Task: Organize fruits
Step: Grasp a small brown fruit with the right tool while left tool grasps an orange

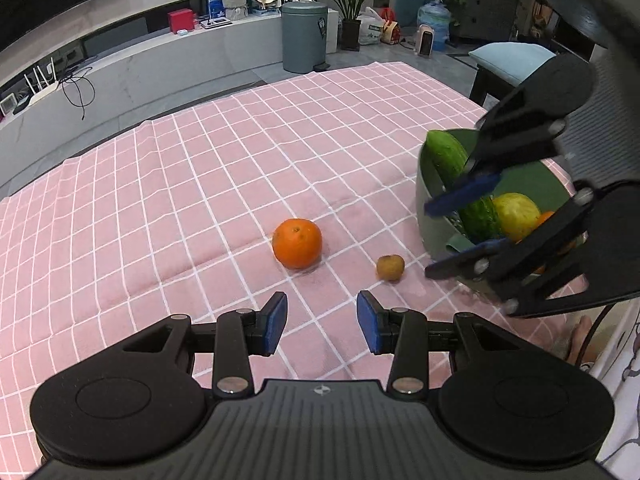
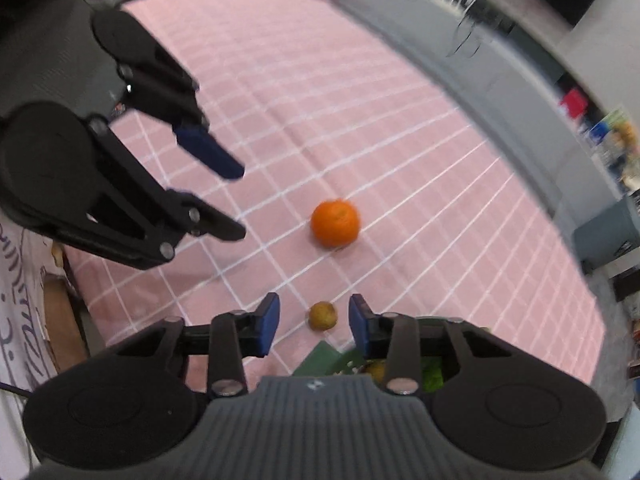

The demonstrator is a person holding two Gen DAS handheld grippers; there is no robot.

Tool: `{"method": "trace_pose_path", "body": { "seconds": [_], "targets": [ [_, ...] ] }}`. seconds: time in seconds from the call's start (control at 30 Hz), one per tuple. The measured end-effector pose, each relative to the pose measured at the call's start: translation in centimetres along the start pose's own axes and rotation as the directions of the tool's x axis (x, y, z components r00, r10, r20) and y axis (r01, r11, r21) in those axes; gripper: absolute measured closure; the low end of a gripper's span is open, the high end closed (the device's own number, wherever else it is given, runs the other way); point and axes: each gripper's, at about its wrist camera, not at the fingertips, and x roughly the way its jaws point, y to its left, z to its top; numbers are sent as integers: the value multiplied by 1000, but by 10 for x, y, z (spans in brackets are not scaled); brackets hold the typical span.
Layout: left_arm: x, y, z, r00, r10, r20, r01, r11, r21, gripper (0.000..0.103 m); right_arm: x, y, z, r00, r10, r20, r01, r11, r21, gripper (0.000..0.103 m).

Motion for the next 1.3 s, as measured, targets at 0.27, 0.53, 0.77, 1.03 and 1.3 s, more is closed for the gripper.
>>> {"method": "trace_pose_path", "body": {
  "seconds": [0.27,0.53,0.77,1.03,1.3],
  "targets": [
    [19,17,3,1000,-22,17,22,1000,-7,55,54,-5,18,981,62,-186,-69,997,-33,76],
    [41,30,4,998,-56,20,56,998,-35,53,85,-9,25,958,61,-280,-81,995,-62,83],
    [60,38,6,998,-59,27,60,996,-60,42,95,-15,24,950,74,-302,-92,995,-46,85],
    [79,35,15,997,-73,24,75,994,-74,31,95,-19,26,951,92,-297,-104,994,-24,85],
    [97,33,19,999,-41,5,41,995,-94,32,92,-24,24,955,94,-281,-98,995,-1,85]
  ]
}}
